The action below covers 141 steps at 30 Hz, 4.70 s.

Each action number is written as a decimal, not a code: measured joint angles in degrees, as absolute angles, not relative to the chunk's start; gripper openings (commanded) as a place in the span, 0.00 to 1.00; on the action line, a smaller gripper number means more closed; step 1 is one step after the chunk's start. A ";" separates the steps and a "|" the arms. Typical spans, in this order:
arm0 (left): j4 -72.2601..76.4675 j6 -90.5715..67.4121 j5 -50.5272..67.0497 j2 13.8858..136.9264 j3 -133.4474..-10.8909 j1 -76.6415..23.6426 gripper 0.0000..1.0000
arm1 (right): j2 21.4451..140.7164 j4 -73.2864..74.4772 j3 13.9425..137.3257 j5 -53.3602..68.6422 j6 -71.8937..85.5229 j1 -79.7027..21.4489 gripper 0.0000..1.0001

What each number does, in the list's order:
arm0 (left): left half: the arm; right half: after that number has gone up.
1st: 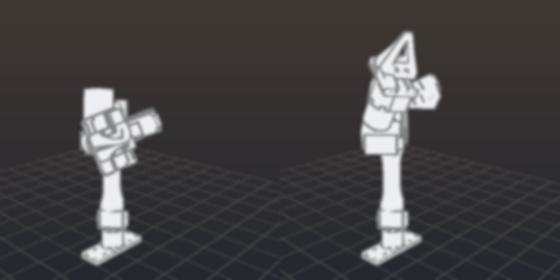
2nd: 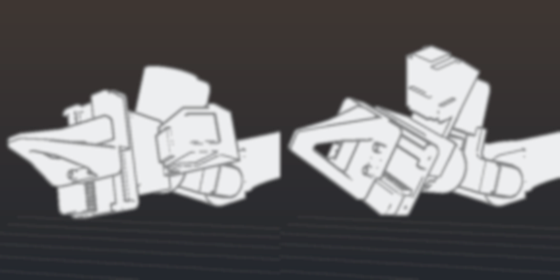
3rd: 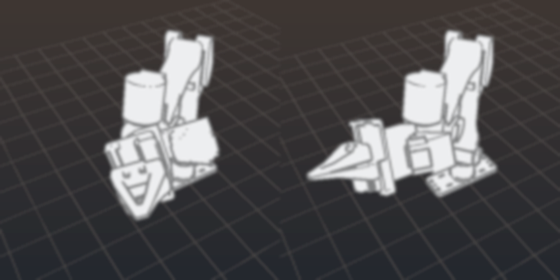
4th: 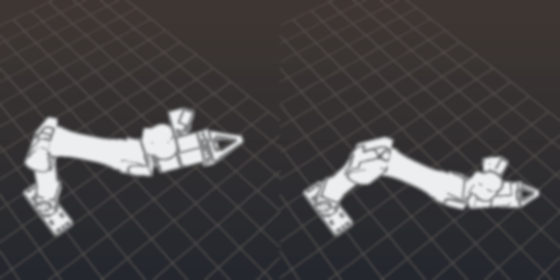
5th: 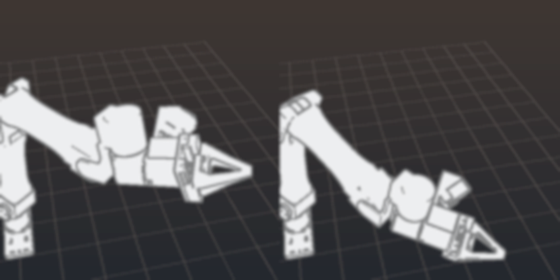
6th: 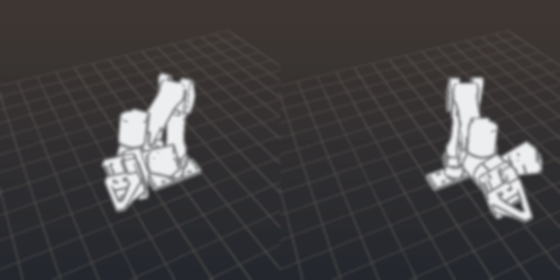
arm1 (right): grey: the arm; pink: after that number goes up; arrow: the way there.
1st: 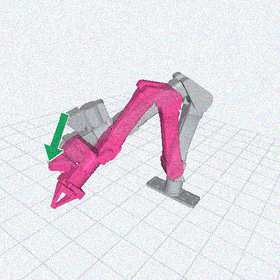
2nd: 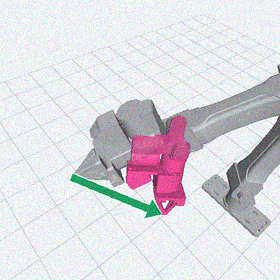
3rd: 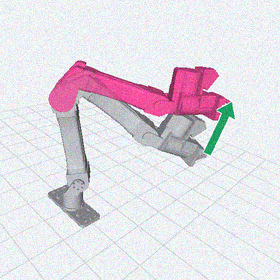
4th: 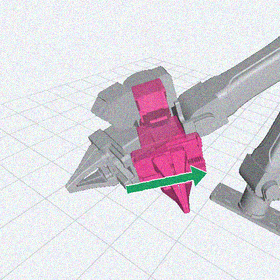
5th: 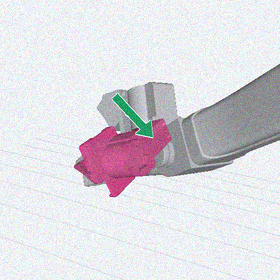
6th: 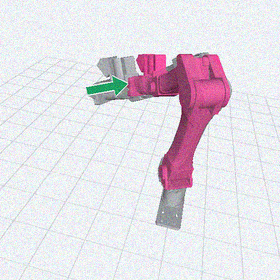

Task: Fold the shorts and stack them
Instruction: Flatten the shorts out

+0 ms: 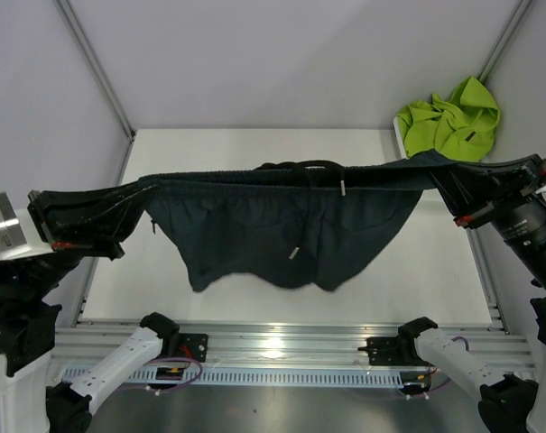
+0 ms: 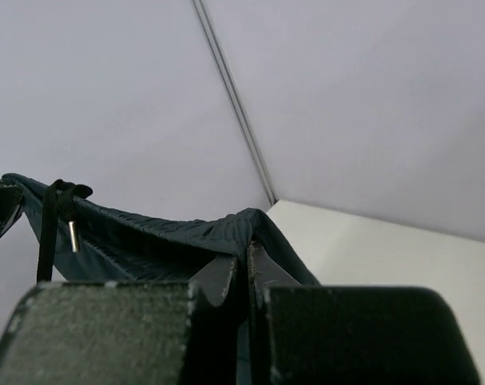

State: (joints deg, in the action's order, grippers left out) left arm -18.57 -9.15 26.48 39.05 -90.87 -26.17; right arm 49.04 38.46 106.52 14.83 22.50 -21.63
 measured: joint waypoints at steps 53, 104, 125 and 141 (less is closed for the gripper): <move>1.74 -31.59 8.88 94.32 -76.58 -8.27 0.99 | 118.06 16.69 102.02 13.10 30.74 -9.28 0.65; -1.67 -31.48 -0.91 84.38 -54.06 -16.14 0.99 | 90.21 39.97 56.05 -15.55 26.61 -16.82 0.00; -26.39 14.79 17.47 135.55 -128.86 -32.45 0.99 | 86.67 44.01 52.29 -14.72 34.06 -28.84 0.00; -36.88 22.44 21.47 142.15 -132.33 -31.33 0.93 | 84.09 44.38 52.23 -13.10 35.90 -32.45 0.00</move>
State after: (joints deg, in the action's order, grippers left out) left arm -36.88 22.44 21.47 142.15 -132.33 -31.33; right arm 84.09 44.38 52.23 -13.10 35.90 -32.45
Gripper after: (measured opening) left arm 0.934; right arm 0.006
